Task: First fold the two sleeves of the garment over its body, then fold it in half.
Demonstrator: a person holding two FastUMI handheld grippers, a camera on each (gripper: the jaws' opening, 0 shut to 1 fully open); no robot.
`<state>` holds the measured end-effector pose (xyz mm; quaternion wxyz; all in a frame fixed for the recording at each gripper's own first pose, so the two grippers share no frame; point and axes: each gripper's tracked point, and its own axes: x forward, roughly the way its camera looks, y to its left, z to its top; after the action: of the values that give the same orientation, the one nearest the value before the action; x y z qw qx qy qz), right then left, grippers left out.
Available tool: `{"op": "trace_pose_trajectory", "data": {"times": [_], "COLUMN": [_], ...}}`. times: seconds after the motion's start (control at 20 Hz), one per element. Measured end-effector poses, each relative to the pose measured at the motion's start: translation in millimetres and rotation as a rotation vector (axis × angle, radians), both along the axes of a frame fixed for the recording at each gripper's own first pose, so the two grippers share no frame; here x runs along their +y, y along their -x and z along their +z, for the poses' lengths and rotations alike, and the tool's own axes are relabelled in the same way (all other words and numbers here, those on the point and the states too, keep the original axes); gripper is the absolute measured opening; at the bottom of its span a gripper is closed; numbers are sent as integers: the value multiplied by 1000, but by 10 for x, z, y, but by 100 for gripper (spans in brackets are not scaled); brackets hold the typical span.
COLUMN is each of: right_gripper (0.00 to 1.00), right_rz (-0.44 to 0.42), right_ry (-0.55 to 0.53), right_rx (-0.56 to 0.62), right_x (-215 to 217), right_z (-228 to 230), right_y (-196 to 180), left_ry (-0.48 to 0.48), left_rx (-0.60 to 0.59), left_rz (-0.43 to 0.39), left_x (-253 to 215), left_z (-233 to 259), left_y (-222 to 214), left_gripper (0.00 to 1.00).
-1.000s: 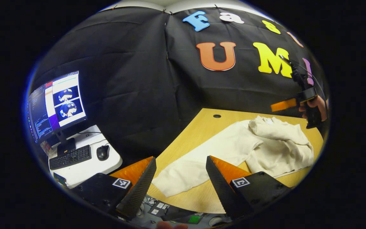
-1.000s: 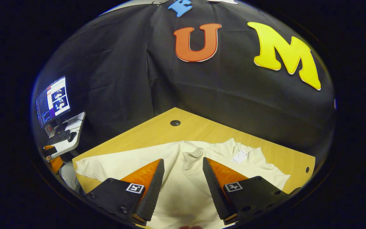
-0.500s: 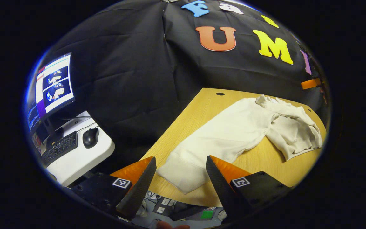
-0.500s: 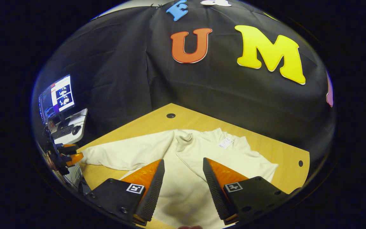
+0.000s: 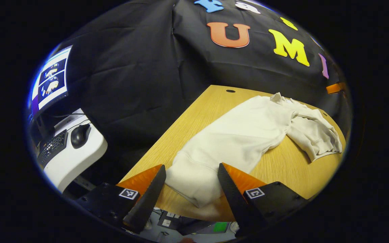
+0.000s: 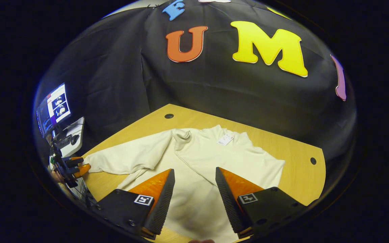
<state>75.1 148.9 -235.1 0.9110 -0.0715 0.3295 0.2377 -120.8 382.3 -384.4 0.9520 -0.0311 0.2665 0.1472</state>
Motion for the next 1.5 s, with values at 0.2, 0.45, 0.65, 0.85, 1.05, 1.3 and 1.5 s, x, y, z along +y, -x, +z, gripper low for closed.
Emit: {"op": "trace_pose_trajectory", "data": {"times": [0.2, 0.45, 0.65, 0.85, 1.05, 1.3, 1.5], "right_gripper": [76, 76, 73, 76, 76, 76, 76], "right_rz": [-7, -59, -80, -88, -82, -101, -111], "right_ry": [-20, -41, -51, -101, -156, -171, -159], "right_rx": [6, 23, 19, 40, 48, 31, -37], "right_x": [-17, -255, -435, -511, -620, -988, -1374], "right_z": [35, 59, 132, 218, 382, 613, 837], "right_y": [103, 165, 253, 386, 505, 596, 690], "left_ry": [19, 49, 129, 97, 135, 126, 101], "left_rx": [21, 73, 45, 36, -37, -95, -148], "left_rz": [-10, 10, 22, -6, -24, -85, -164], "left_x": [-113, -119, -218, -329, -502, -738, -1061], "left_z": [-7, -1, 157, 402, 840, 1326, 1730], "left_y": [-12, -16, -19, -83, -304, -685, -1046], "left_gripper": [75, 17, 6, 5, 5, 5, 5]}}
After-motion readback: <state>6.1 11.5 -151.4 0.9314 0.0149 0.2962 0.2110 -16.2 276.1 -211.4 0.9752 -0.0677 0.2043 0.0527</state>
